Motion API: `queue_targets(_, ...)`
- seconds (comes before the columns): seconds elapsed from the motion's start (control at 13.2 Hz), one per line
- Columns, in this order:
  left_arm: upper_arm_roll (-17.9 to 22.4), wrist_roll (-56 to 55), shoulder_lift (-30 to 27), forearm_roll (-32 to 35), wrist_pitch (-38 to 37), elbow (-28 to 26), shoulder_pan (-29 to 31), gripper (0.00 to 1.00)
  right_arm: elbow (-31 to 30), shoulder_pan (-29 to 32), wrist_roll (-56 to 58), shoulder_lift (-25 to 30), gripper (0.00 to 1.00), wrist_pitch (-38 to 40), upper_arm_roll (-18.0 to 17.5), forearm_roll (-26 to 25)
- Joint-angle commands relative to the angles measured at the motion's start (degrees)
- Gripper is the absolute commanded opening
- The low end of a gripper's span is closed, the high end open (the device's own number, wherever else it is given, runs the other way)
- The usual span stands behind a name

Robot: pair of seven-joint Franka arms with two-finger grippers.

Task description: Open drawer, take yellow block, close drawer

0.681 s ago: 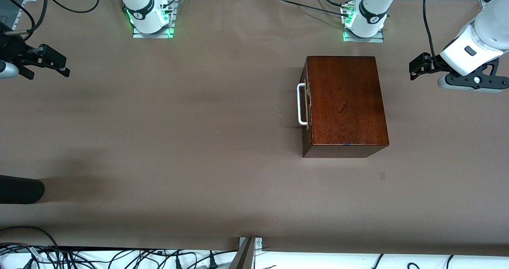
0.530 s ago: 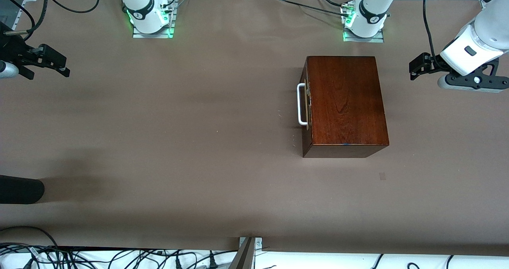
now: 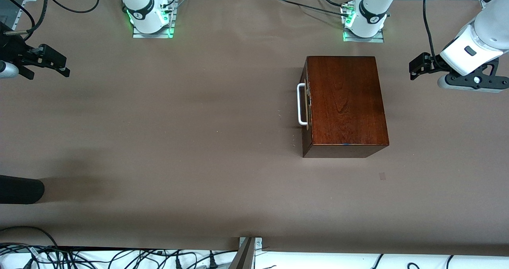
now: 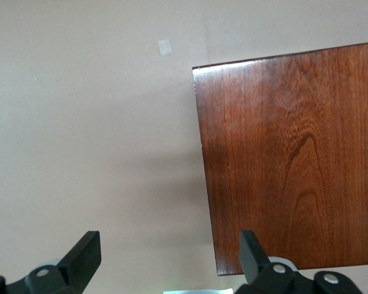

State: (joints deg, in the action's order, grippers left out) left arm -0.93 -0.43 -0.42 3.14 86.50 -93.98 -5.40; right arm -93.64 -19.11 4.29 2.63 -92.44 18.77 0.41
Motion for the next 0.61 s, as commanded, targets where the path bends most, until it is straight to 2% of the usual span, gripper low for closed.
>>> queue_targets(0.0, 0.2, 0.5, 0.6, -1.0, -1.9, 1.7, -0.1, 1.0, 1.2, 0.2, 0.3, -0.3, 1.0, 1.0, -0.2, -0.1)
queue_targets(0.53, 0.1, 0.6, 2.6, -0.9, -3.5, 3.1, -0.3, 1.0, 1.2, 0.2, 0.3, -0.3, 1.0, 1.0, -0.2, -0.1)
